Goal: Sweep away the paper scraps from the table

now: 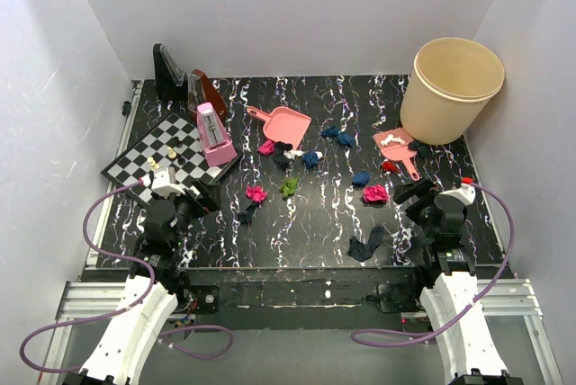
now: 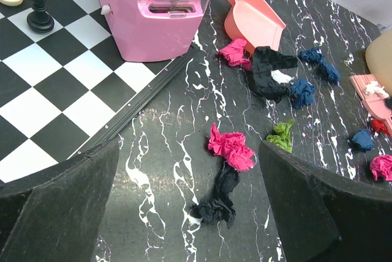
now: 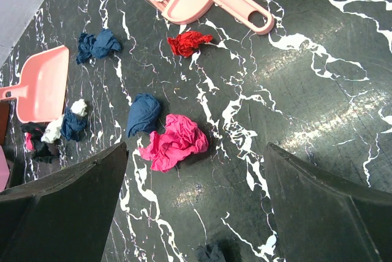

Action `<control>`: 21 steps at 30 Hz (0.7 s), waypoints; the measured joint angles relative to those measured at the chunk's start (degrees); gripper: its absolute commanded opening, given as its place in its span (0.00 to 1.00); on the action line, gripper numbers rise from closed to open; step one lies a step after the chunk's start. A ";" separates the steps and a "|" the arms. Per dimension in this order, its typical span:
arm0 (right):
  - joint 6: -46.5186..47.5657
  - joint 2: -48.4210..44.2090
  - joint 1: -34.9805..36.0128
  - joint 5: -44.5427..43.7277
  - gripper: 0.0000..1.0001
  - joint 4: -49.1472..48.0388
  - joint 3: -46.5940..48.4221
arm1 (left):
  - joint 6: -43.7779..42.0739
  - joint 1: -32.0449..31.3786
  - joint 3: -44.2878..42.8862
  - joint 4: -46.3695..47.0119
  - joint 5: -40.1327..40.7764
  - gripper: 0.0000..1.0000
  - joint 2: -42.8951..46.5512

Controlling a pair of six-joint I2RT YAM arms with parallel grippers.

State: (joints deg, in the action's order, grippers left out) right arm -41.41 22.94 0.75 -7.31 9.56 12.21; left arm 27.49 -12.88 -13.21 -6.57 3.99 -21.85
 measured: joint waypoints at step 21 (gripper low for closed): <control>-0.07 0.46 0.00 -0.20 0.98 0.20 0.00 | 0.28 0.00 0.26 4.42 -6.10 0.98 -2.38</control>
State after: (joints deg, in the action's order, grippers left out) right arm -41.47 23.40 0.75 -7.51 9.76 12.21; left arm 27.77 -12.88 -12.95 -2.15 -2.11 -24.23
